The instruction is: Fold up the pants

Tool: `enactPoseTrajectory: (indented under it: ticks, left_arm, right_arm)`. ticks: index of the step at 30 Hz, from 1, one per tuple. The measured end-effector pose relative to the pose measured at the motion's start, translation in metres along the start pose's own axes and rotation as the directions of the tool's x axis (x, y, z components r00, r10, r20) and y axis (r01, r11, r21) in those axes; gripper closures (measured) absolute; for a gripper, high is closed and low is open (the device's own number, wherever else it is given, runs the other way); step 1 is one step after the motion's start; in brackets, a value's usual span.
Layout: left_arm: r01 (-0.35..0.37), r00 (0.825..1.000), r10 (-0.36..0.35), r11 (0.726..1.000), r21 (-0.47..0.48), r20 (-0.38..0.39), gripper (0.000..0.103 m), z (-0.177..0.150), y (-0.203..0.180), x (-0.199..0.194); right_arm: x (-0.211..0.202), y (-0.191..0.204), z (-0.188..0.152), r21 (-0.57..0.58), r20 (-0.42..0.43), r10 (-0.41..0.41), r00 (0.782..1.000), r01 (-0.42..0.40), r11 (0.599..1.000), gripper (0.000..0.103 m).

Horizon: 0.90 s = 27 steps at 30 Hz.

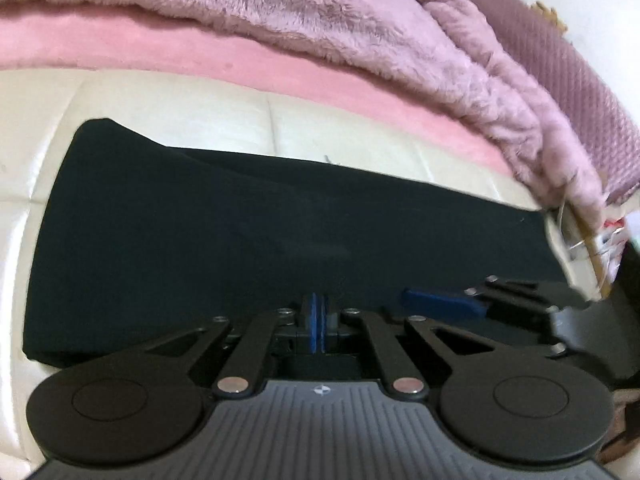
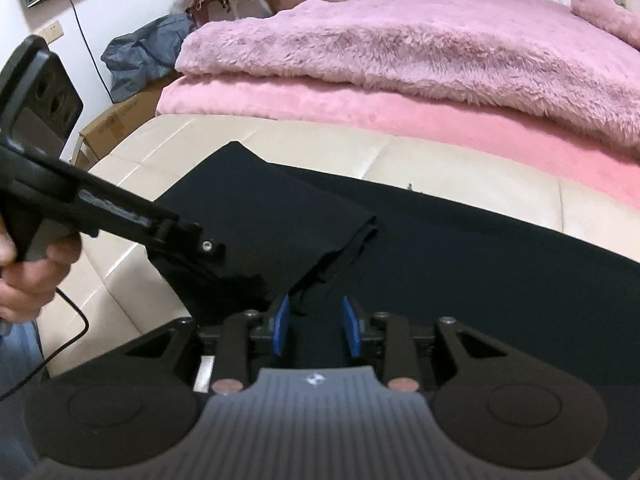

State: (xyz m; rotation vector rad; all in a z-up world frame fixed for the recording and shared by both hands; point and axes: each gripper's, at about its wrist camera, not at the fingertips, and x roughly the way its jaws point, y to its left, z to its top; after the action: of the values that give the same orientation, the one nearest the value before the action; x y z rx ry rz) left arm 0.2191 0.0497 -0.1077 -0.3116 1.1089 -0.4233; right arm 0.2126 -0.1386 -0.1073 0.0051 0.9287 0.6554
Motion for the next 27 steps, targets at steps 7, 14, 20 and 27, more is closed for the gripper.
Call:
enactPoseTrajectory:
  ticks: [7,14,20,27]
  left_arm:
    - [-0.075,0.997,0.067,0.971,0.225,0.041,0.07,-0.013,-0.03,-0.005]
    - [-0.155,0.987,0.157,0.92,0.36,0.024,0.054,-0.029,-0.045,0.014]
    - [-0.125,0.992,0.128,0.953,0.276,0.006,0.073,-0.024,-0.028,0.017]
    - [-0.027,0.999,0.029,0.998,0.059,-0.021,0.099,-0.01,0.003,0.008]
  right_arm:
    - [0.009,0.001,0.004,-0.019,-0.021,-0.043,0.999,0.042,0.999,0.084]
    - [0.006,-0.004,-0.002,0.014,-0.025,-0.053,0.998,0.053,0.998,0.083]
    - [0.001,-0.004,-0.009,0.026,-0.026,-0.052,0.998,0.052,0.998,0.083]
    - [-0.002,0.0,-0.007,-0.002,-0.011,-0.031,0.999,0.031,1.0,0.083]
